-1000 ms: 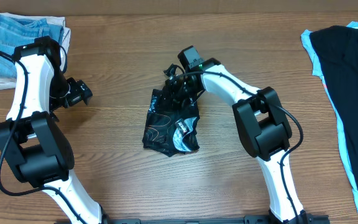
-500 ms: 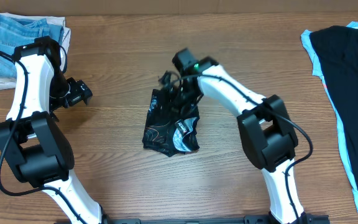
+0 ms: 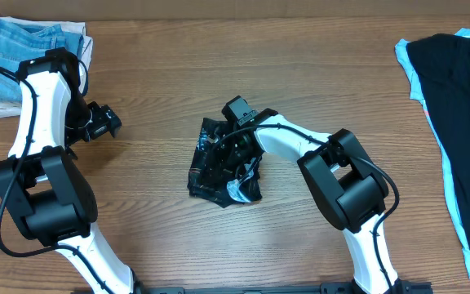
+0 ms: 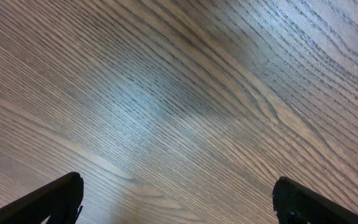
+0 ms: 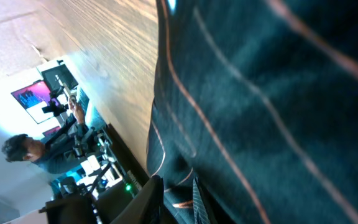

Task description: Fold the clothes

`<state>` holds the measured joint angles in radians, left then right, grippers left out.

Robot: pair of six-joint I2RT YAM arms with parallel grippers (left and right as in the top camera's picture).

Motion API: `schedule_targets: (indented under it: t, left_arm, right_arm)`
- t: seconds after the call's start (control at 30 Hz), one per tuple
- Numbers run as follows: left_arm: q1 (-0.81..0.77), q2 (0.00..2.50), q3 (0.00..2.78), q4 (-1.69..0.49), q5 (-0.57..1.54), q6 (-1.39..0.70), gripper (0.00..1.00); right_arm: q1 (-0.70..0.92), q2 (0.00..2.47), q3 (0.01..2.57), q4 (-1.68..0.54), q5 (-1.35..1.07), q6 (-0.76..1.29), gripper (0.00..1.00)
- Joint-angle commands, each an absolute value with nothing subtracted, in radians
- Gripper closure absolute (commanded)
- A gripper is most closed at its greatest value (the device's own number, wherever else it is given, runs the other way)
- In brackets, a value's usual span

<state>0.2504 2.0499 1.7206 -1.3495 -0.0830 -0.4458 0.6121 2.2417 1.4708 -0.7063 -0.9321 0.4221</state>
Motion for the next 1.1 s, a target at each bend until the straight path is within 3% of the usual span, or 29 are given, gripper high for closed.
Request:
schedule_targets:
  t: [0.0, 0.17, 0.43, 0.53, 0.6, 0.83, 0.9, 0.97, 1.07]
  left_arm:
    - [0.249, 2.048, 1.717, -1.353, -0.077, -0.452, 0.0]
    - [0.249, 2.048, 1.717, -1.353, -0.077, -0.452, 0.0]
    - [0.249, 2.048, 1.717, -1.355, -0.077, -0.452, 0.0]
    - [0.248, 2.048, 1.717, -1.356, -0.077, -0.452, 0.0]
    - [0.248, 2.048, 1.717, -1.356, -0.077, -0.452, 0.0]
    - [0.248, 2.048, 1.717, -1.356, -0.077, -0.452, 0.0]
    - [0.248, 2.048, 1.717, -1.356, -0.076, -0.452, 0.0]
    - [0.248, 2.048, 1.717, -1.357, -0.059, -0.449, 0.0]
    - [0.248, 2.048, 1.717, -1.357, -0.021, -0.441, 0.0]
  right_arm:
    - [0.597, 2.146, 1.489, -0.749, -0.917, 0.468, 0.79]
    - [0.595, 2.012, 1.505, -0.797, -0.917, 0.468, 0.63]
    - [0.617, 2.009, 1.443, -0.868, -0.917, 0.439, 0.61]
    - [0.619, 2.01, 1.365, -0.825, -0.916, 0.461, 0.59]
    - [0.611, 2.01, 1.287, -0.761, -0.918, 0.521, 0.48]
    - [0.595, 2.01, 1.075, -0.49, -0.982, 0.632, 0.35]
    - [0.595, 2.01, 1.041, -0.436, -0.978, 0.661, 0.34]
    - [0.593, 2.008, 1.038, -0.407, -0.978, 0.672, 0.41]
    - [0.586, 1.989, 1.065, -0.406, -0.978, 0.675, 0.42]
